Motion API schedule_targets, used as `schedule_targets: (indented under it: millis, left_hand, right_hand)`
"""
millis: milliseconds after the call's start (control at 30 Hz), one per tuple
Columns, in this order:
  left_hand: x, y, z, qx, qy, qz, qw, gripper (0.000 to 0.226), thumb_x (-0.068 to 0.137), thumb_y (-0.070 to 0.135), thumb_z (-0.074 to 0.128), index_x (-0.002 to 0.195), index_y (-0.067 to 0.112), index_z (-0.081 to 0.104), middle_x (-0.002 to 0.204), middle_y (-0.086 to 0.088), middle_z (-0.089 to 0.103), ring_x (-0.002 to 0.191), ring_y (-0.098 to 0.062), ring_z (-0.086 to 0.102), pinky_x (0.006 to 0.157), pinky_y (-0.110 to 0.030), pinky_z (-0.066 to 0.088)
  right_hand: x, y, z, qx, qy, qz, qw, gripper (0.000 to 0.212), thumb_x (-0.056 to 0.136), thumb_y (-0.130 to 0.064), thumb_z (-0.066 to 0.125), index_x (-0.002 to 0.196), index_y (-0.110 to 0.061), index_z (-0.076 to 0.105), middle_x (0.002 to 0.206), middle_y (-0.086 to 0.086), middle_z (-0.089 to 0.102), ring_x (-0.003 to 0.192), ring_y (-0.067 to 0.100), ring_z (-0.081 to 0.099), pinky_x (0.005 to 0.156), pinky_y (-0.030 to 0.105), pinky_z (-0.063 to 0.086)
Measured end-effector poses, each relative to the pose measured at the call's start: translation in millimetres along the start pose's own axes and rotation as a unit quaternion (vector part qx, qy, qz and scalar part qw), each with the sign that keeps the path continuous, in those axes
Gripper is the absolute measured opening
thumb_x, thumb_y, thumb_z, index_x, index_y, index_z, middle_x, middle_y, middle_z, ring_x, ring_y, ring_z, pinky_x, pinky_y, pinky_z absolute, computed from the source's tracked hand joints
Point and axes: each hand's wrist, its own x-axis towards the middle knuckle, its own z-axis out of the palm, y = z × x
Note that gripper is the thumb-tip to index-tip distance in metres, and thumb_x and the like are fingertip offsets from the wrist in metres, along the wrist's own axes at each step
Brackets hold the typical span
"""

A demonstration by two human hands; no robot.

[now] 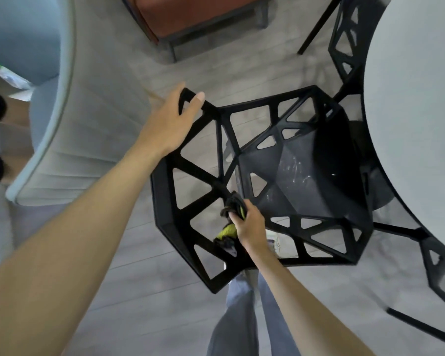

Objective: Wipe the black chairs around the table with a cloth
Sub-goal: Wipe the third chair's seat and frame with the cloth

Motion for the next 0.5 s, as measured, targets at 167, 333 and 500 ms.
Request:
schedule_targets:
  millis: [167, 333, 500]
  left_hand:
    - [5, -4, 1, 0.012, 0.012, -0.002, 1.000, 0.065, 0.106, 0.064, 0.031, 0.162, 0.031, 0.026, 0.152, -0.007, 0.053, 0.142, -0.027, 0.047, 0.110, -0.034, 0.034]
    - [2, -2, 0, 0.014, 0.013, -0.011, 1.000, 0.059, 0.106, 0.062, 0.030, 0.159, 0.036, 0.027, 0.147, -0.012, 0.057, 0.134, -0.029, 0.055, 0.115, -0.042, 0.039]
    - [-3, 9, -4, 0.035, 0.014, -0.010, 0.999, 0.055, 0.107, 0.059, 0.031, 0.158, 0.039, 0.025, 0.131, -0.004, 0.062, 0.070, 0.008, 0.052, 0.107, -0.045, 0.045]
  right_hand:
    - [85, -39, 29, 0.061, 0.058, 0.028, 0.996, 0.022, 0.099, -0.024, 0.064, 0.119, -0.017, 0.060, 0.112, 0.005, 0.062, 0.110, 0.025, 0.064, 0.098, 0.051, 0.054]
    - [45, -17, 15, 0.032, 0.015, -0.003, 0.999, 0.016, 0.094, -0.017, 0.073, 0.107, -0.016, 0.063, 0.102, 0.002, 0.063, 0.098, 0.021, 0.065, 0.091, 0.035, 0.053]
    - [50, -30, 8, 0.036, -0.005, -0.025, 0.999, 0.017, 0.093, -0.009, 0.072, 0.102, -0.017, 0.060, 0.102, 0.000, 0.062, 0.095, 0.014, 0.062, 0.086, 0.029, 0.050]
